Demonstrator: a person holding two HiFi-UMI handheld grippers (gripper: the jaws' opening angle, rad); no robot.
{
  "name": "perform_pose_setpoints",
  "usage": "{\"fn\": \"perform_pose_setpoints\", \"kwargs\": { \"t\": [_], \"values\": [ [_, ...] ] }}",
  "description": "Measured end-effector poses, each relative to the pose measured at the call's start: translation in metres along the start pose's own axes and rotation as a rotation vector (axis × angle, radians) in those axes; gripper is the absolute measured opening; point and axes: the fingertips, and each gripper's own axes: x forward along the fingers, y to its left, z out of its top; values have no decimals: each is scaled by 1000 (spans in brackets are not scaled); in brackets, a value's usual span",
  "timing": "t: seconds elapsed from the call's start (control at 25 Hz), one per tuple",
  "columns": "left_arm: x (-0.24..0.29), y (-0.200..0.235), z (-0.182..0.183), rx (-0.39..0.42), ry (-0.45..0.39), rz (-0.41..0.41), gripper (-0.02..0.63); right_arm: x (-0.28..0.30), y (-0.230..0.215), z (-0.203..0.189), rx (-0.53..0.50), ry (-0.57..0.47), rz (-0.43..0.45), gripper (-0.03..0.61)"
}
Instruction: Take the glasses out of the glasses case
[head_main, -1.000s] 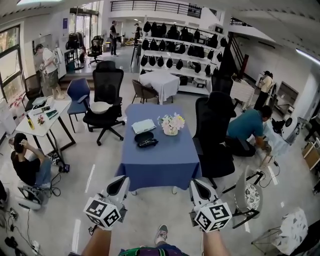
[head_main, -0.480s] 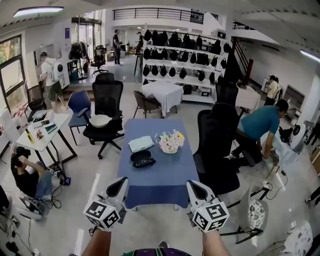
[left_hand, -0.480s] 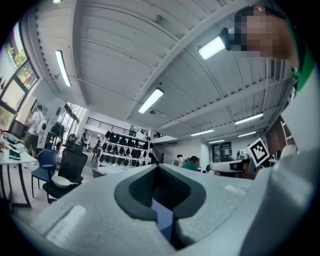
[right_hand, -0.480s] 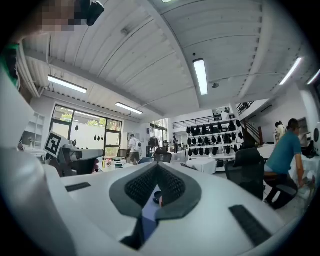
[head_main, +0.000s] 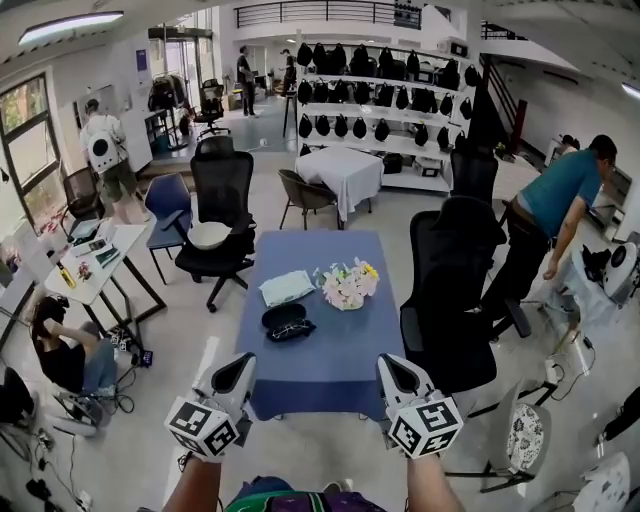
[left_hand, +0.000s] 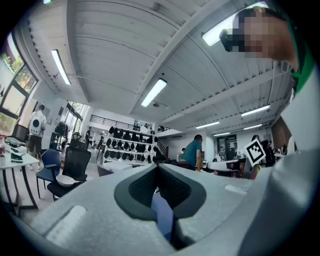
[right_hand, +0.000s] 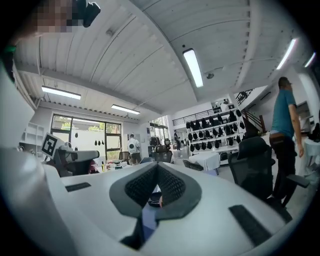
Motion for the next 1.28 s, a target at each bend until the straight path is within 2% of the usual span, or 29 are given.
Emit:
{"fn": "perform_pose_setpoints", "kwargs": {
  "t": [0.2,0.36,0.52,0.72,1.04,1.28],
  "values": [
    [23,35,-7,-4,8,14,15,39,-6,-7,6,13,8,0],
    [46,70,-3,11,-18,-25,14,80,-8,-4,-9,10,-23,0],
    [68,112,2,-10,-29,-44,14,122,-1,8,-53,2,-41,0],
    [88,150,-2,0,-12,-64,15,163,7,14,-71,-2,-56,0],
    [108,184,-1,-36,-35,-103,15,200,17,15,-95,-4,-94,0],
    [122,195,-4,-63,-40,-100,15,216,14,16,-108,14,-83,0]
  ]
}}
